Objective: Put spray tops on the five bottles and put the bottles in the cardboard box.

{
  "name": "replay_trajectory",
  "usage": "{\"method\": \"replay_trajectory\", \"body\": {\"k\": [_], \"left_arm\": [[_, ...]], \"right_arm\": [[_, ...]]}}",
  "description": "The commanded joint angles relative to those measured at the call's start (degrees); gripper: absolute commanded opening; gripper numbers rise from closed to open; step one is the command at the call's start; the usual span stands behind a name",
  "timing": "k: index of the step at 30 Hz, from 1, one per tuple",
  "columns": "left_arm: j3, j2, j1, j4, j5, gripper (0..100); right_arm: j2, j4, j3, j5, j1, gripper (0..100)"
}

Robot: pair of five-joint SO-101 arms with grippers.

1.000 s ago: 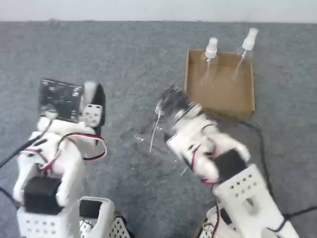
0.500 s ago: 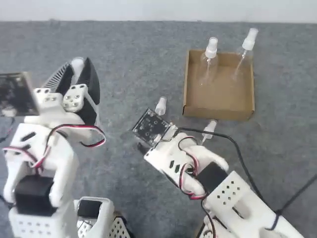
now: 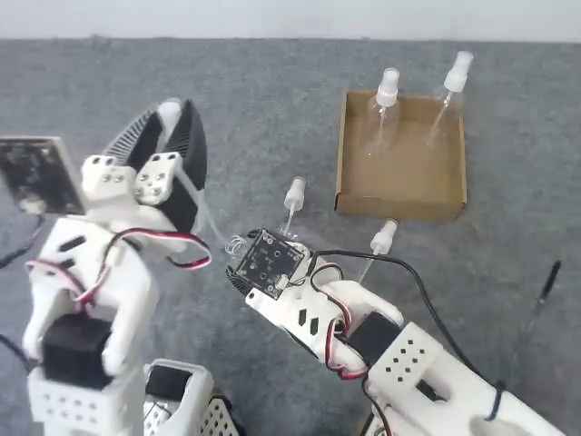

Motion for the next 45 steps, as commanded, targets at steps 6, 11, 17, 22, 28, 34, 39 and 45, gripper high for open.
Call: {"method": "replay_trajectory", "body": {"k": [6,11,17,22,28,34,39,45], "left_arm": [[9.01,0.09,0.35,-6.77,0.44,1],[11.65,0.00,0.44,-3.78,0.44,1],[14.20,-2.99,0.44,-1.58,0.09,1],[20.70,-6.86,3.16,-2.90,-3.25,1],[27.56,-13.36,8.00,-2.64,-5.71,1],[34.59,-19.60,8.26,-1.76,-5.71,1],[35.30,-21.80,8.35,-1.58,-6.59,10],[30.46,-21.71,7.38,-1.41,-8.18,15]], "right_arm": [[-2.24,-1.45,0.18,-0.62,-0.31,0.6],[-2.33,-1.45,2.02,-0.26,-0.40,0.6],[-2.33,-5.05,3.87,-0.70,0.04,0.6],[-2.33,-8.57,4.13,-12.75,2.95,0.6],[-2.33,-14.02,6.68,-15.30,3.21,0.6],[-2.33,-18.42,8.70,-15.21,3.30,0.6],[-2.33,-18.51,8.79,-15.21,3.30,0.6],[-2.33,-18.24,8.79,-15.21,3.30,0.6]]}}
